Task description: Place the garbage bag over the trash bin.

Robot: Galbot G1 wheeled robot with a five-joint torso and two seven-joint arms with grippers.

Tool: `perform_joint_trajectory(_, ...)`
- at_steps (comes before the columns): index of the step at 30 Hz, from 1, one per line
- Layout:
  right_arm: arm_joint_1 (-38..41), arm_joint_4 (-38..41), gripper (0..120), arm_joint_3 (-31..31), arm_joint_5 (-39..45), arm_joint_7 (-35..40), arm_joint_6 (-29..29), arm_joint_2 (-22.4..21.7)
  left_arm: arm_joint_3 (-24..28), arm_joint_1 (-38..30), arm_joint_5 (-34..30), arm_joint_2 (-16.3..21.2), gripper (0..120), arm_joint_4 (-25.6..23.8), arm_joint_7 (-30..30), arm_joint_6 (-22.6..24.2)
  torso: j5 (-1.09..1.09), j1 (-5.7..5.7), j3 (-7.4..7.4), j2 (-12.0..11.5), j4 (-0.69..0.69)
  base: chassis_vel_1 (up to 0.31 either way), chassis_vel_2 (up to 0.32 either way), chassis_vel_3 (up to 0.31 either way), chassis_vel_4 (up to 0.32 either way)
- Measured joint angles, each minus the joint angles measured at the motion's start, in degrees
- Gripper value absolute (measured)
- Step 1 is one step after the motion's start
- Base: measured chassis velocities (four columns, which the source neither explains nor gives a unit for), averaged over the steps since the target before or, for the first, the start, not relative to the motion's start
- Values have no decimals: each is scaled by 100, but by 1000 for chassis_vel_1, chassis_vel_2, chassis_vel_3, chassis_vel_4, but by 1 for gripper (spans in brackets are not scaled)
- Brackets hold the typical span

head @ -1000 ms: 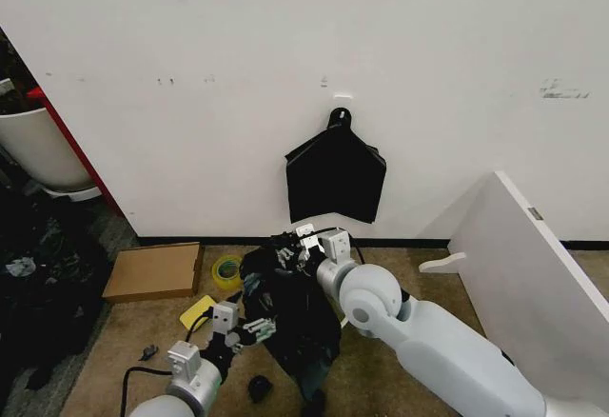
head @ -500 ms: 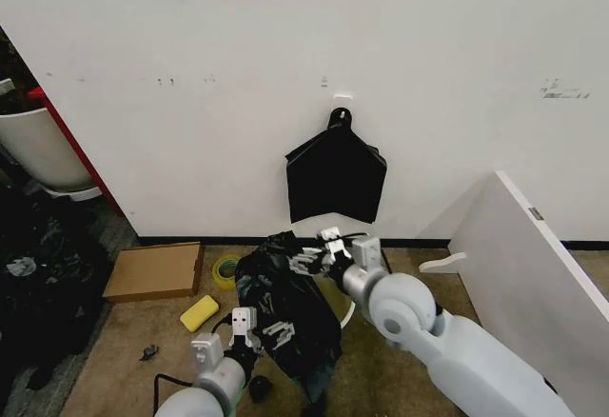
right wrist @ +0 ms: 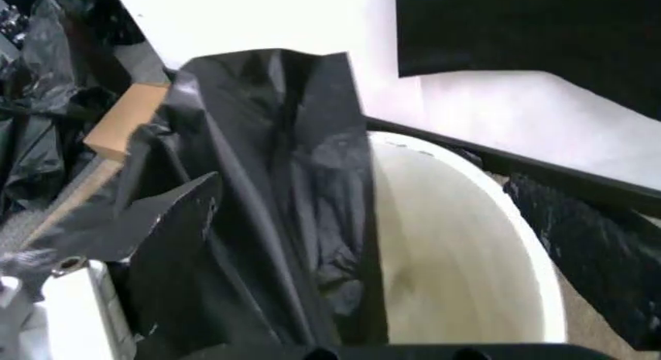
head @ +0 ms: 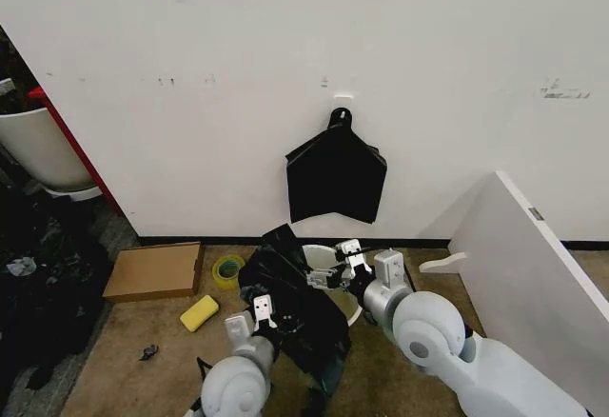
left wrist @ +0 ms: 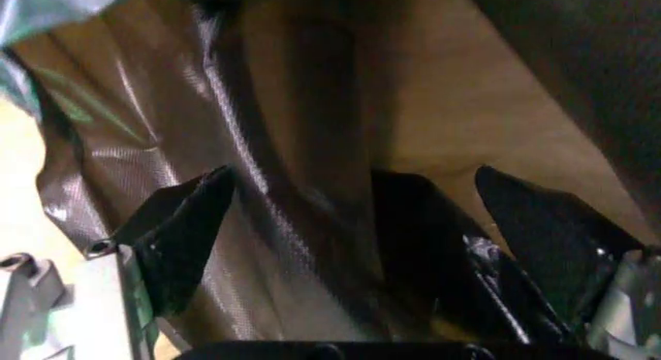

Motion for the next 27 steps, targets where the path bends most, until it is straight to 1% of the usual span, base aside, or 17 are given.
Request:
perform_joint_trajectory(1,0,0,100,0,0,0,0,0,0,0,0,0,89,0,0,0,0,0,0,0,0,0,0,0,0)
perform_joint_trajectory(4,-19,3,100,5,15,28,-2,3,-49,37,73,109,87,-101,-188,212,0,0,0,0,1,0,0,0,0)
perform_joint_trajectory(6,-12,-41,100,-11,17,52,-7,69,-87,-4,10,181,84,-174,-449,488,0,0,0,0,2,0,0,0,0)
perform_joint_trajectory(8,-7,-52,100,-26,17,58,-12,91,-88,-39,-30,182,83,-174,-506,547,0,0,0,0,2,0,0,0,0)
perform_joint_trajectory(10,0,-76,100,-48,16,68,-20,139,-81,-152,-142,164,79,-141,-612,663,0,0,0,0,1,0,0,0,0)
perform_joint_trajectory(11,0,-79,100,-57,16,73,-24,155,-72,-212,-206,148,75,-106,-659,707,0,0,0,0,1,0,0,0,0)
perform_joint_trajectory(12,-13,-77,100,-65,13,80,-29,174,-50,-350,-377,105,69,-27,-771,791,-1,0,0,0,2,0,0,0,0)
perform_joint_trajectory(13,-24,-72,100,-65,13,83,-31,175,-43,-427,-488,89,65,10,-841,849,-1,0,0,0,1,0,0,0,0)
perform_joint_trajectory(14,-24,-72,100,-65,13,83,-31,175,-43,-427,-488,89,65,10,-841,849,-1,0,0,0,1,0,0,0,0)
perform_joint_trajectory(18,-87,-3,100,-24,11,94,-33,132,-30,-694,-1119,87,46,101,-1141,1038,0,0,0,0,0,0,0,0,0)
perform_joint_trajectory(19,-95,12,100,-14,11,95,-32,122,-30,-719,-1206,98,45,106,-1170,1050,0,0,0,0,0,0,0,0,0)
perform_joint_trajectory(20,-95,12,100,-14,11,95,-32,122,-30,-719,-1206,98,45,106,-1170,1050,0,0,0,0,0,0,0,0,0)
perform_joint_trajectory(21,-106,33,100,3,10,98,-32,110,-31,-759,-1332,114,38,120,-1210,1073,-1,0,0,0,1,0,0,0,0)
perform_joint_trajectory(24,-124,59,100,14,11,117,-30,118,-33,-834,-1473,114,28,167,-1251,1086,0,0,0,0,1,0,0,0,0)
perform_joint_trajectory(25,-133,68,100,14,10,119,-30,130,-34,-851,-1478,107,22,180,-1252,1086,0,0,0,0,1,0,0,0,0)
perform_joint_trajectory(26,-147,82,100,15,5,120,-30,143,-40,-865,-1480,99,19,189,-1252,1083,-1,0,0,0,1,0,0,0,0)
perform_joint_trajectory(27,-147,82,100,15,5,120,-30,143,-40,-865,-1480,99,19,189,-1252,1083,-1,0,0,0,1,0,0,0,0)
